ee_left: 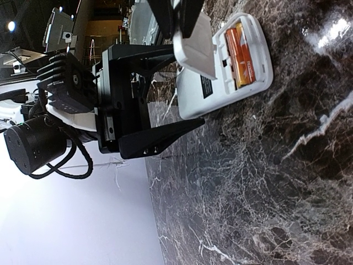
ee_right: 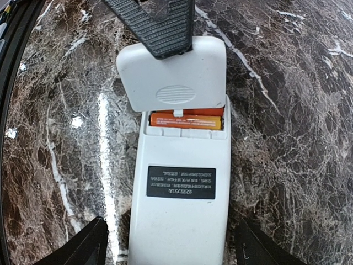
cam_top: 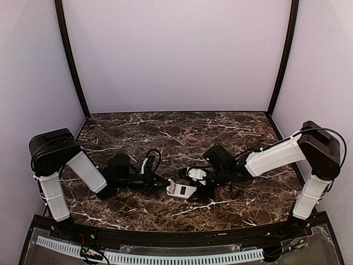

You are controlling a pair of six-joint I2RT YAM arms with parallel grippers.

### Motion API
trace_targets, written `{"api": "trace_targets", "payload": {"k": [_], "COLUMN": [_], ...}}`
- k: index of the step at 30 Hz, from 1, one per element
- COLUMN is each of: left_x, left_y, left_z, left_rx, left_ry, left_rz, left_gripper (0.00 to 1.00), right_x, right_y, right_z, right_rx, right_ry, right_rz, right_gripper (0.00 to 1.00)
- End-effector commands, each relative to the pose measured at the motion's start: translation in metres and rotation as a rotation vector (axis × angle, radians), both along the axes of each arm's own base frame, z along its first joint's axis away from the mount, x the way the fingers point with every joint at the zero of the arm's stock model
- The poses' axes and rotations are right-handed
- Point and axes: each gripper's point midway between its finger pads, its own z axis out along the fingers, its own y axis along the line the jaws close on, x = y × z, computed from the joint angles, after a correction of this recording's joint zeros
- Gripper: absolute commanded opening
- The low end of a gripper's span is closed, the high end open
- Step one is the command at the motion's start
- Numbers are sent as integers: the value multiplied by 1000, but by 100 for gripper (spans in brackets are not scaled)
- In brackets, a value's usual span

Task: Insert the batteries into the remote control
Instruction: Load the battery cover onto the remote control without the battery cover.

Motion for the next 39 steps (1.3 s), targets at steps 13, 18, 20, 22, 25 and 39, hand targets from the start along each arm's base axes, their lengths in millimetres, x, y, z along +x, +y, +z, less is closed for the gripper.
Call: {"api": "trace_targets", "payload": {"k": [13, 18, 20, 22, 25, 39], "left_x": [6, 7, 7, 7, 7, 8], "left_y": [-7, -9, -10, -10, -9, -10], "left_z": [4, 3, 2, 1, -1, -9], "left_rx": [-23, -24, -24, -22, -16, -17], "left_ry": [-10, -9, -8, -6, -2, 20], "left_rz": [-16, -20, -21, -21, -21, -16], "left_gripper": [0, 0, 0, 0, 0, 0], "right_x": [0, 1, 0, 1, 1, -1], "right_y": [6, 7, 6, 7, 7, 4], "right_z": [-9, -10, -11, -11, -11, -14], "right_rx": [-46, -46, -48, -47, -48, -68], "right_ry": [-9, -5, -4, -6, -4, 8], "right_rz": [6, 6, 5, 6, 6, 4], "right_gripper": [73, 72, 72, 72, 71, 70]}}
